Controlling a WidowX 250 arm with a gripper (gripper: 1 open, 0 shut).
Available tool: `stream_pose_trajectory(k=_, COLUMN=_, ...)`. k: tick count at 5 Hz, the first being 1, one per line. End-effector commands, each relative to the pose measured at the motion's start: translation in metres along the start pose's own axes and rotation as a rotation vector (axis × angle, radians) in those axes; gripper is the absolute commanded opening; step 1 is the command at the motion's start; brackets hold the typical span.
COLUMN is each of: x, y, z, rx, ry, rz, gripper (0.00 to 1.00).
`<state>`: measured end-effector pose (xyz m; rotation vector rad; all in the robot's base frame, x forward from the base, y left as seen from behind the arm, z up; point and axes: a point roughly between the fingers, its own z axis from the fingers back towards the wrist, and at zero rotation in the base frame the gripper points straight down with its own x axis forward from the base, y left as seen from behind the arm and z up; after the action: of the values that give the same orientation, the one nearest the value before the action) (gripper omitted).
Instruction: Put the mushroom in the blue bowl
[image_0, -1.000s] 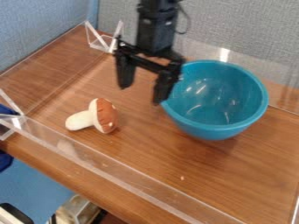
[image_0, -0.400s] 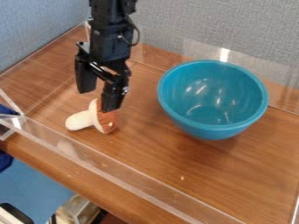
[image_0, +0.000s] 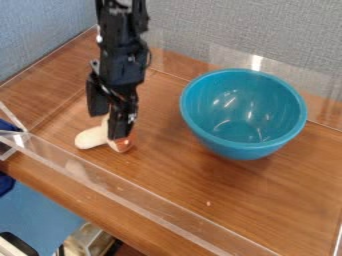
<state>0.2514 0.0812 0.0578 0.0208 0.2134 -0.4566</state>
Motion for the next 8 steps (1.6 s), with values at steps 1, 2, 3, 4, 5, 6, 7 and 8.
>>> stream_pose_trajectory(k=1, x=0.002, y=0.008, z=-0.010, rx=0.001, ry=-0.023, rz=-0.015, gripper=1.00)
stream_pose_trajectory(k=2, x=0.006, y=0.015, z=-0.022, rx=-0.007, ry=-0.029, rz=-0.021, gripper=1.00)
stream_pose_trajectory(k=3, x=0.009, y=0.022, z=-0.025, rx=-0.019, ry=-0.048, rz=-0.026, gripper=1.00)
stream_pose_trajectory(k=4, x=0.011, y=0.027, z=-0.027, rx=-0.030, ry=-0.064, rz=-0.030, gripper=1.00)
stream_pose_trajectory(k=5, x=0.012, y=0.029, z=-0.028, rx=-0.039, ry=-0.076, rz=-0.034, gripper=1.00)
stream_pose_trajectory(k=6, x=0.014, y=0.028, z=-0.028, rx=-0.045, ry=-0.084, rz=-0.038, gripper=1.00)
stream_pose_trajectory(k=7, x=0.014, y=0.026, z=-0.028, rx=-0.050, ry=-0.089, rz=-0.044, gripper=1.00)
stream_pose_trajectory(k=8, x=0.015, y=0.023, z=-0.027, rx=-0.055, ry=-0.093, rz=-0.049, gripper=1.00)
